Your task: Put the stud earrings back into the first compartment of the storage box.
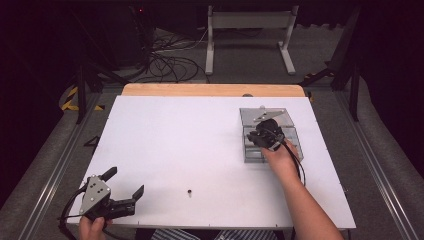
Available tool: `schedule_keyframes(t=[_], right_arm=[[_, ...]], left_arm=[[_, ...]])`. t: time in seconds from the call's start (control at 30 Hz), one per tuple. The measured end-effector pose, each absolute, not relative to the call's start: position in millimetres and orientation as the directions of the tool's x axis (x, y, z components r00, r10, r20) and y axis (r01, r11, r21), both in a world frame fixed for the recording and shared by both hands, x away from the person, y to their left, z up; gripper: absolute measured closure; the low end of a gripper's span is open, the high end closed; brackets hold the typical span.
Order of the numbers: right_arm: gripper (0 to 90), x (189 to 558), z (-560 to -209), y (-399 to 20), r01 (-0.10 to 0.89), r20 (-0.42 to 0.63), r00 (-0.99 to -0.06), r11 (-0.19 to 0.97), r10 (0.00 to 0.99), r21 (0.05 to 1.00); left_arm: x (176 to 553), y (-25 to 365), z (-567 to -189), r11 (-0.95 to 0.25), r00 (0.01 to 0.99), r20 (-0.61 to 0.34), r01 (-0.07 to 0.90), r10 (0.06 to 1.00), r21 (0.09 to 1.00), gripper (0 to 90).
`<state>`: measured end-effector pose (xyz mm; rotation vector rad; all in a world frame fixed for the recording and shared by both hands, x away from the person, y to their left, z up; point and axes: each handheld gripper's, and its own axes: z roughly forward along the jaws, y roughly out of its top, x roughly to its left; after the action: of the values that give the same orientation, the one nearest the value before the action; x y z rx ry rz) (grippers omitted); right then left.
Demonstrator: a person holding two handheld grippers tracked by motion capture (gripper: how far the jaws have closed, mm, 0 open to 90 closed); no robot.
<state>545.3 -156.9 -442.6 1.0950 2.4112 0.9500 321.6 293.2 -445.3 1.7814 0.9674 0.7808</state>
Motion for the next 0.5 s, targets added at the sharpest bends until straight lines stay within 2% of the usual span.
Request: schedule_keyframes(t=[0.13, 0.23, 0.27, 0.3, 0.47, 0.5], right_arm=[[78.6, 547, -444, -158, 0.546, -0.026, -0.647, 0.486, 0.762, 0.683], [73.9, 546, -444, -158, 0.549, -0.025, -0.643, 0.483, 0.765, 0.682], [69.1, 546, -443, -158, 0.542, -0.026, -0.644, 0.480, 0.764, 0.689], [69.1, 546, -443, -158, 0.542, -0.026, -0.644, 0.480, 0.764, 0.689], [47.0, 535, -431, -153, 0.505, -0.005, -0.673, 0.463, 0.740, 0.729], [47.0, 535, -431, -153, 0.505, -0.005, -0.673, 0.463, 0.740, 0.729]], left_arm=[[322, 293, -446, -0.252, 0.488, 0.089, 0.278, 0.868, 0.927, 1.7], [322, 292, -446, -0.252, 0.488, 0.089, 0.279, 0.868, 0.927, 1.7], [322, 292, -446, -0.252, 0.488, 0.090, 0.278, 0.868, 0.927, 1.7], [322, 292, -446, -0.252, 0.488, 0.089, 0.279, 0.868, 0.927, 1.7], [322, 292, -446, -0.251, 0.489, 0.086, 0.282, 0.868, 0.926, 1.7], [322, 292, -446, -0.252, 0.488, 0.088, 0.281, 0.868, 0.926, 1.7]])
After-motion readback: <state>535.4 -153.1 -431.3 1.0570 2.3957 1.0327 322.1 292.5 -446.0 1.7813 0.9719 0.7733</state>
